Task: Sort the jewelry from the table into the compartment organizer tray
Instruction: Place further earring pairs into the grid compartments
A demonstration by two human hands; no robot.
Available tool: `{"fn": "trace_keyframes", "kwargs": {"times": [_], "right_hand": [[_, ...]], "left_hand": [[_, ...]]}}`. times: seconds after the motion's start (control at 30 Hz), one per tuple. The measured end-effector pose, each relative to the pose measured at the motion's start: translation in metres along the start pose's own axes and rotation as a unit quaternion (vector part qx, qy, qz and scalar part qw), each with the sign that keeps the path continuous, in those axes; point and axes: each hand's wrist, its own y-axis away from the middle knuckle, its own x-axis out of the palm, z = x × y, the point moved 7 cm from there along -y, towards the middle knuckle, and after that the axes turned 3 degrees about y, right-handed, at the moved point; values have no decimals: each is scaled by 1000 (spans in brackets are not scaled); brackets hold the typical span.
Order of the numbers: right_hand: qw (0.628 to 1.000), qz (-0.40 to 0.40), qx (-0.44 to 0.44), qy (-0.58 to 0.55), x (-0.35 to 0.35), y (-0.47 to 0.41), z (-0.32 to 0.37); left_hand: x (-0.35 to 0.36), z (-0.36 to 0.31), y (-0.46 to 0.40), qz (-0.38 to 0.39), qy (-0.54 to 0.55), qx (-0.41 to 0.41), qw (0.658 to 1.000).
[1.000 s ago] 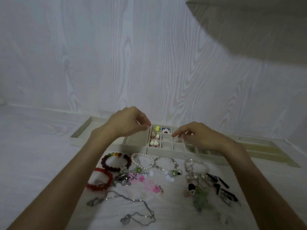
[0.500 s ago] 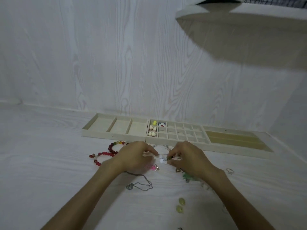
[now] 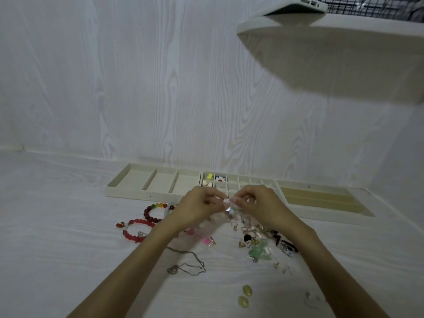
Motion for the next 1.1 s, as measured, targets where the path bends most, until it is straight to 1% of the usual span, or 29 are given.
{"fn": "trace_keyframes", "kwargs": {"times": [0.1,0.27,0.4,0.53,0.6,0.73,0.8,0.93,1.1], "right_hand": [[995,-46,12,-85,-11,-12,2],[977,-113,36,-176,-20,-40,1],[975,-110,45,-188,-20,-70,-3],[978,-99,76,-169,-17,-95,-14],[981,-93,89,-142,-15,-104,-19],[985,-79,107,-111,-8,-115,-32],[986,-75,112,-97,-5,-118,-36],[989,-78,119,-51,2,-121,-46],[989,-55,136,-13,14,-120,-57]], "left_hand": [[-7,-5,-11,35,76,-12,996],[-26,-5,-37,35,60,-12,998],[-36,2,-64,42,38,-19,998],[-35,13,-88,74,37,-69,994],[-35,18,-97,58,13,-80,995],[-40,33,-113,-19,-73,-54,996],[-42,40,-117,-38,-110,-46,992],[-35,45,-119,-3,-192,-45,980],[-32,44,-120,18,-310,-32,950]]}}
